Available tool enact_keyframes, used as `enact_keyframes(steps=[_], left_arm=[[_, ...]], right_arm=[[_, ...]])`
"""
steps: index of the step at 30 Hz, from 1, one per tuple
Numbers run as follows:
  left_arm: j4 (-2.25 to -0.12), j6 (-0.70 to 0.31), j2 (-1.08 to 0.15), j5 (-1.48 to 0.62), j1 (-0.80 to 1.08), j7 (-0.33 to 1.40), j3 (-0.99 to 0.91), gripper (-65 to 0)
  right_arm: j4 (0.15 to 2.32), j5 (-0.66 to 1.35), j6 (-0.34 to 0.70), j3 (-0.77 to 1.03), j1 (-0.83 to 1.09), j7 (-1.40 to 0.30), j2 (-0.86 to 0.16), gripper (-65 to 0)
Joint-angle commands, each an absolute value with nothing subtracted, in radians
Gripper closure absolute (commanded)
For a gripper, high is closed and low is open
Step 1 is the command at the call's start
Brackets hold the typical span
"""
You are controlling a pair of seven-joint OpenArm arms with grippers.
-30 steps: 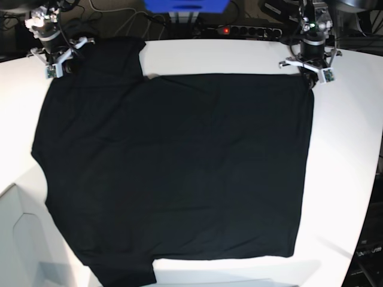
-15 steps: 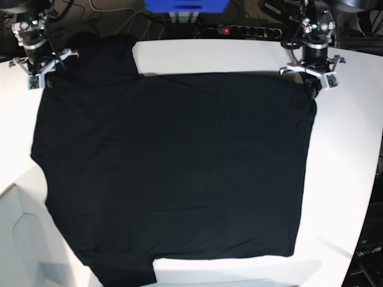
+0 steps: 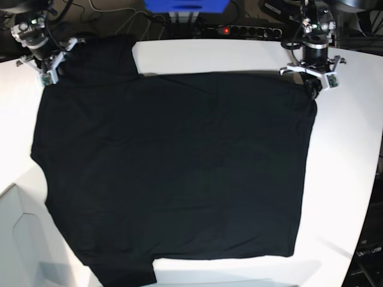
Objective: Fold the T-shirt properly
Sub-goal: 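Hold the shoulder corners and pull them slightly apart to flatten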
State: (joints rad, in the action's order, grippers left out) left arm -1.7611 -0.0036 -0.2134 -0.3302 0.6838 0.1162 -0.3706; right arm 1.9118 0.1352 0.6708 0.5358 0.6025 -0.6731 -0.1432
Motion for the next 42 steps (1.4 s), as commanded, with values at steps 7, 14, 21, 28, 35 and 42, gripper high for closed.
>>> enact_keyframes(steps=[7, 14, 21, 28, 35, 42], left_arm=[[-1.776, 0.002, -0.222, -0.326, 0.691, 0.091, -0.378, 0.0], [-1.776, 0.002, -0.222, -0.325, 0.688, 0.091, -0.378, 0.0], [-1.776, 0.002, -0.222, -0.321, 0.693, 0.091, -0.378, 0.0], [-1.776, 0.002, -0.222, -0.321, 0.694, 0.091, -0.378, 0.0], [-1.776, 0.004, -0.222, -0.321, 0.694, 0.091, -0.378, 0.0], [-1.788, 0.004, -0.222, -0.321, 0.694, 0.090, -0.378, 0.0]], right_arm=[[1.922, 0.128, 0.693, 0.659, 0.559, -0.662, -0.116, -28.5], [1.827, 0.130, 0.694, 0.657, 0.550, -0.654, -0.119, -30.2], [1.719, 0.130, 0.694, 0.661, 0.522, -0.653, -0.120, -30.2], [1.705, 0.130, 0.698, 0.653, 0.522, -0.659, -0.122, -26.3], [1.705, 0.128, 0.698, 0.661, 0.519, -0.661, -0.122, 0.0], [1.784, 0.130, 0.698, 0.700, 0.519, -0.661, -0.120, 0.0]])
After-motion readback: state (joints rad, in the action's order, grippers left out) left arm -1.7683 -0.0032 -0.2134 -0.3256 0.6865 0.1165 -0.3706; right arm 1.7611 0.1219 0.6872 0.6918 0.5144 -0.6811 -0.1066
